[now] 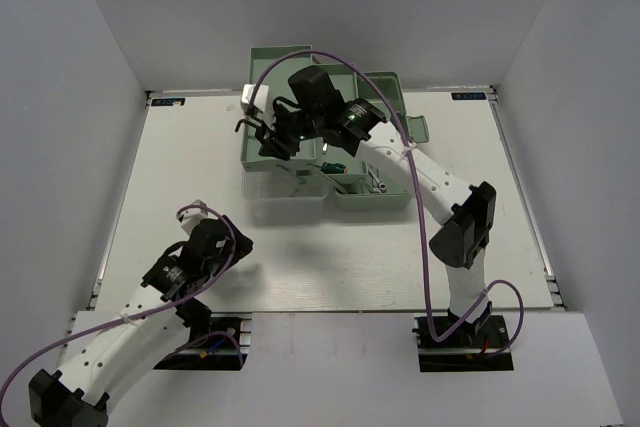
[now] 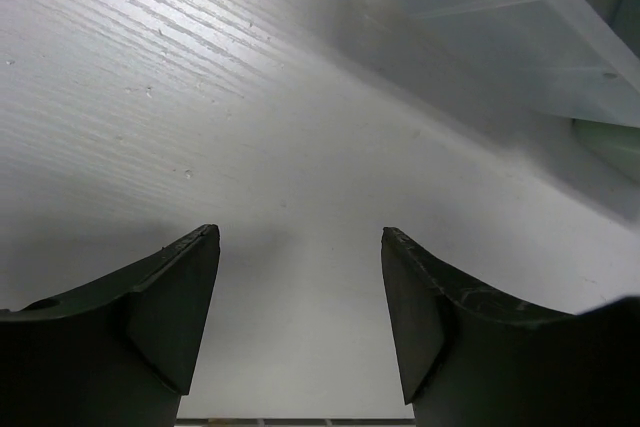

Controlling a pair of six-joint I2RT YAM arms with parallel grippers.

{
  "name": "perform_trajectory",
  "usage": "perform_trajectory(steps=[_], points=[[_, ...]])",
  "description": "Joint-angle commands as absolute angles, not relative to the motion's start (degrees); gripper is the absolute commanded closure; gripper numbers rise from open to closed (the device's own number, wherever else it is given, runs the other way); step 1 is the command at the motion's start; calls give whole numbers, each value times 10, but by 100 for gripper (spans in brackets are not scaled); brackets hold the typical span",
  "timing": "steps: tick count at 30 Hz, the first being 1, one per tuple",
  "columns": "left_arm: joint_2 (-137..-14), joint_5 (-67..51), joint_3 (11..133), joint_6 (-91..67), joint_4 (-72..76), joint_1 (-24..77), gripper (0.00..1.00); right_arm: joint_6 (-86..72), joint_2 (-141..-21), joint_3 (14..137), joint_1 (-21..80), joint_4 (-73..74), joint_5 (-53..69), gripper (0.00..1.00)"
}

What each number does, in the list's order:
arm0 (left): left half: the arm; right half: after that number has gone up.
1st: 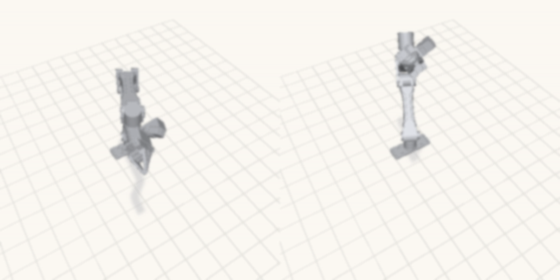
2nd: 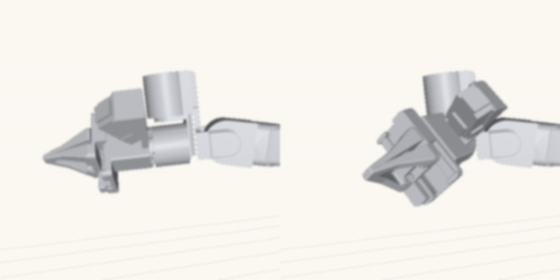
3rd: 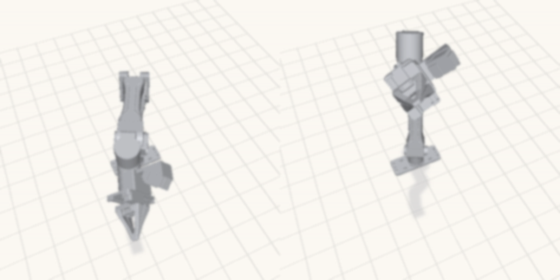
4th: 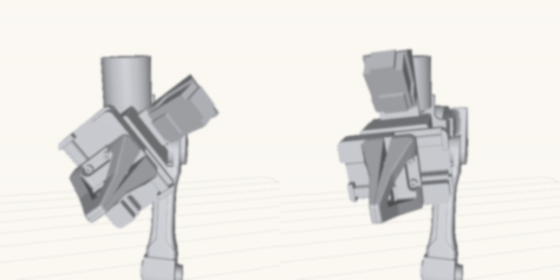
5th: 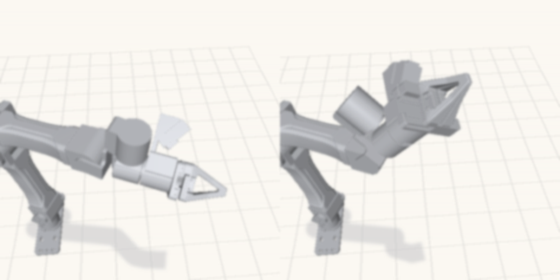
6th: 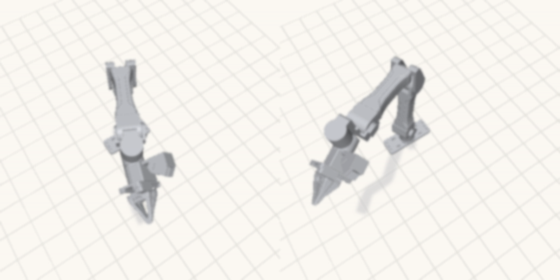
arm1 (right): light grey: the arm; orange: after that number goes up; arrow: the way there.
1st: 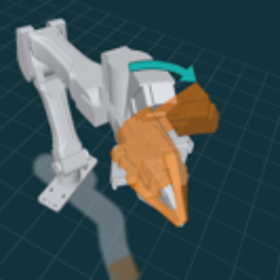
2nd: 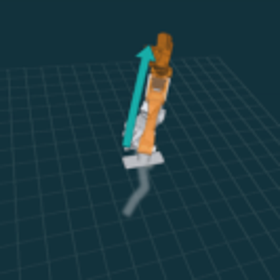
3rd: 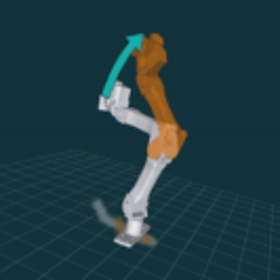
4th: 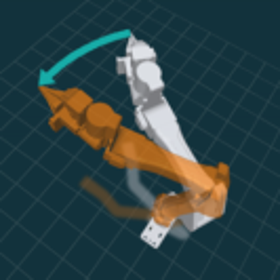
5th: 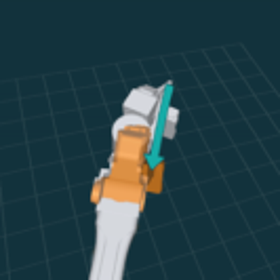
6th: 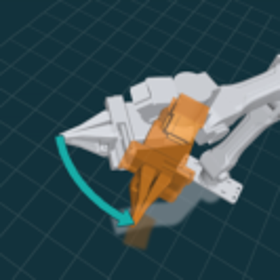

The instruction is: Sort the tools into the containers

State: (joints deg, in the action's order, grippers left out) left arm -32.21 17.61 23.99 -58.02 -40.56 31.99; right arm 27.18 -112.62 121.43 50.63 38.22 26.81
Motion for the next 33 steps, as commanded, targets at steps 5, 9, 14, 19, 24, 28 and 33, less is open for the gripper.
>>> perform_trajectory(steps=[5, 9, 14, 19, 24, 28, 33], points=[[-311, 184, 238, -585, -431, 320, 25, 225, -1161, 1257, 508, 264, 106, 56], [-311, 184, 238, -591, -431, 320, 25, 225, -1188, 1251, 493, 249, 107, 56], [-306, 184, 238, -591, -436, 320, 26, 228, -1219, 1251, 509, 215, 61, 54], [-306, 184, 238, -591, -441, 320, 26, 246, -1239, 1248, 507, 193, 32, 52], [-301, 184, 233, -591, -446, 320, 26, 256, -1246, 1237, 505, 184, 18, 58], [-301, 178, 233, -591, -446, 320, 26, 250, -1244, 1241, 505, 192, 29, 94], [-301, 178, 228, -591, -446, 320, 26, 225, -1237, 1269, 505, 206, 38, 100]])
